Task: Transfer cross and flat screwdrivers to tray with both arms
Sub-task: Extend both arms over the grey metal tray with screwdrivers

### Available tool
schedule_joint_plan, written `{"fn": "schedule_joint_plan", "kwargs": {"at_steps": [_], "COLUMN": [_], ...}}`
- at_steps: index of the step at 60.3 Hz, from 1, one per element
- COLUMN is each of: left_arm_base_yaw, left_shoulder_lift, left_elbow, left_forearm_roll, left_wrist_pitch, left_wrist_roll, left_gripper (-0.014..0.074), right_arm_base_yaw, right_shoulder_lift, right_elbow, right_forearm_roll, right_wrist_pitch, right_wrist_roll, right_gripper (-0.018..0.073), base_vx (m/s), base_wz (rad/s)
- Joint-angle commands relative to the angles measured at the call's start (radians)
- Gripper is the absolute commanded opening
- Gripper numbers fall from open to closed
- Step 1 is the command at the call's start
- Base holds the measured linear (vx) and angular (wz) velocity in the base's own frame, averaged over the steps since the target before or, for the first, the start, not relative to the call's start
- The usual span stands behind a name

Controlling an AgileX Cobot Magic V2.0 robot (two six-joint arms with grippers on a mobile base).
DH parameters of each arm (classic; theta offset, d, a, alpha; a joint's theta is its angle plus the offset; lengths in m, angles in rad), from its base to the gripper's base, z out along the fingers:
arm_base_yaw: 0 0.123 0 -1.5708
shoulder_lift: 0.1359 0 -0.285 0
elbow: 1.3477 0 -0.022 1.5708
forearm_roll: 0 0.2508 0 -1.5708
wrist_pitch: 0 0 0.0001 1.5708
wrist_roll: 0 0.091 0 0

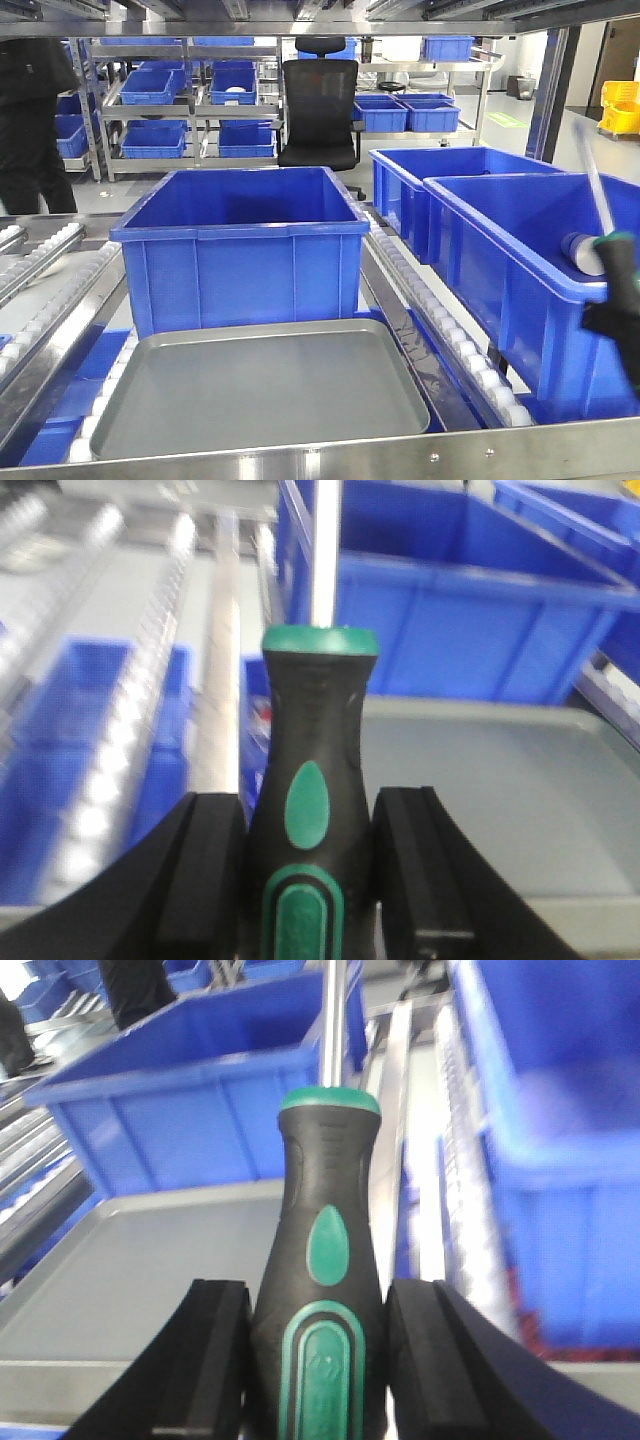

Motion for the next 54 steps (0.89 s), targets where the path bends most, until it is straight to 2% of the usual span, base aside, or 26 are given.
{"fn": "schedule_joint_plan", "kwargs": {"at_steps": [1, 9, 17, 23, 26, 30, 33, 38, 48, 54], "left_arm_base_yaw": [-0.004, -0.004, -0.004, -0.007, -0.019, -0.047, -0.070, -0.110, -0.160, -0.165], "left_shoulder_lift": [0.045, 0.153, 0.298, 0.423, 0.479, 0.547, 0.599, 0.680, 0.805, 0.856], "left_elbow": [-0.013, -0.013, -0.013, -0.013, -0.013, -0.013, -0.013, -0.017, -0.091, -0.153], "left_forearm_roll": [-0.152, -0.435, -0.770, -1.043, -1.150, -1.254, -1.319, -1.378, -1.379, -1.359], "left_wrist_pitch": [-0.139, -0.190, -0.192, -0.168, -0.160, -0.163, -0.166, -0.165, -0.123, -0.093], "left_wrist_roll": [0.081, 0.286, 0.496, 0.658, 0.735, 0.815, 0.845, 0.879, 0.877, 0.826], "left_gripper": [0.0000, 0.0001, 0.0004, 0.0004, 0.0004, 0.0004, 0.0004, 0.0004, 0.0004, 0.0006], "right_arm_base_yaw": [-0.001, 0.030, 0.107, 0.169, 0.195, 0.217, 0.229, 0.230, 0.230, 0.230], "right_shoulder_lift": [0.036, 0.145, 0.288, 0.416, 0.473, 0.563, 0.625, 0.719, 0.846, 0.880], "right_elbow": [-0.020, -0.022, -0.031, -0.070, -0.103, -0.153, -0.195, -0.262, -0.341, -0.349], "right_forearm_roll": [0.119, 0.377, 0.643, 0.788, 0.847, 0.899, 0.917, 0.925, 0.924, 0.925], "right_wrist_pitch": [-0.117, -0.142, -0.187, -0.196, -0.196, -0.190, -0.181, -0.147, -0.106, -0.118], "right_wrist_roll": [-0.072, -0.250, -0.455, -0.589, -0.641, -0.680, -0.686, -0.685, -0.685, -0.686], "right_gripper": [-0.0008, -0.0008, -0.0008, -0.0008, -0.0008, -0.0008, -0.0008, -0.0008, -0.0008, -0.0008], "base_vx": [0.00, 0.00, 0.00, 0.00, 0.00, 0.00, 0.00, 0.00, 0.00, 0.00], "base_wz": [0.00, 0.00, 0.00, 0.00, 0.00, 0.00, 0.00, 0.00, 0.00, 0.00]}}
